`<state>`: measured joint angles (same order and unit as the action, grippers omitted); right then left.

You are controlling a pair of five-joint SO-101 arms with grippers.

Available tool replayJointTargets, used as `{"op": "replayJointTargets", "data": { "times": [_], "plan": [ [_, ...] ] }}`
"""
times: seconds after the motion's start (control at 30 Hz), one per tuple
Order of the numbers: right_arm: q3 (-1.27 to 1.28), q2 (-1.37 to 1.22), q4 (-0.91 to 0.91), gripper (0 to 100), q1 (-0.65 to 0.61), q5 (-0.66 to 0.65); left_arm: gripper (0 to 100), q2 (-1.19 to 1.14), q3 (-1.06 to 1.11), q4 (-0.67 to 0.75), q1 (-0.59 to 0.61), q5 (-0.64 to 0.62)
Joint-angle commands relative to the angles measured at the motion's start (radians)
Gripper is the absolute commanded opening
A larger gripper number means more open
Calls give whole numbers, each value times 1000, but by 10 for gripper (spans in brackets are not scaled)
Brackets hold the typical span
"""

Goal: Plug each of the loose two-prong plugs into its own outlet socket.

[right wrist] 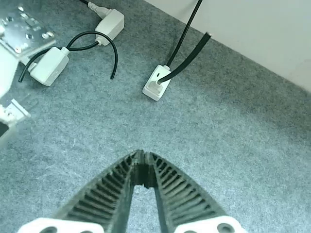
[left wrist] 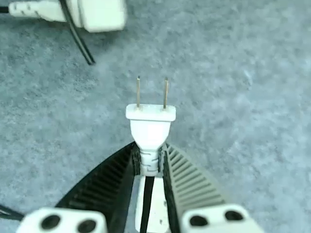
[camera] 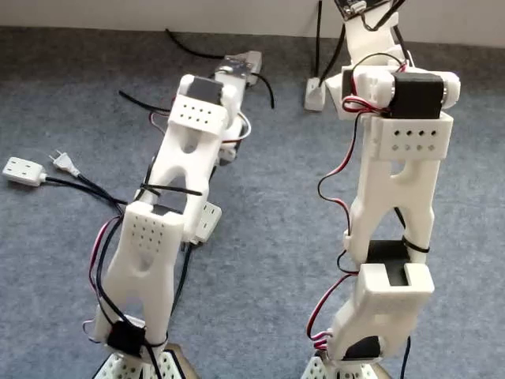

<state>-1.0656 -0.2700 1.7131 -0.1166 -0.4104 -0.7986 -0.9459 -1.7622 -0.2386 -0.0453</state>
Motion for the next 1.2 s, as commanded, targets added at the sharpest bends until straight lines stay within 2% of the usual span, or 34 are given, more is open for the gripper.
{"op": "replayJointTargets", "data": {
  "times": [0.0, 0.23, 0.37, 0.63, 0.8, 1.0, 1.17],
  "plan": [
    [-48, 16, -18, 6, 27, -11, 5, 278, 219, -5, -96, 5],
    [-48, 18, -54, 6, 122, -11, 5, 438, 553, 41, -196, 5],
    [-48, 18, -84, 6, 177, -11, 5, 450, 734, 152, -263, 5],
    [-137, 16, -79, 6, 265, -8, 5, 447, 923, 354, -440, 3],
    [-154, 12, -88, 6, 337, -8, 5, 440, 1038, 488, -440, 8],
    [-156, 13, -94, 6, 341, -6, 5, 456, 1043, 586, -400, 2],
    [-153, 10, -117, 6, 354, -5, 5, 595, 1032, 651, -426, -8]
  ]
}}
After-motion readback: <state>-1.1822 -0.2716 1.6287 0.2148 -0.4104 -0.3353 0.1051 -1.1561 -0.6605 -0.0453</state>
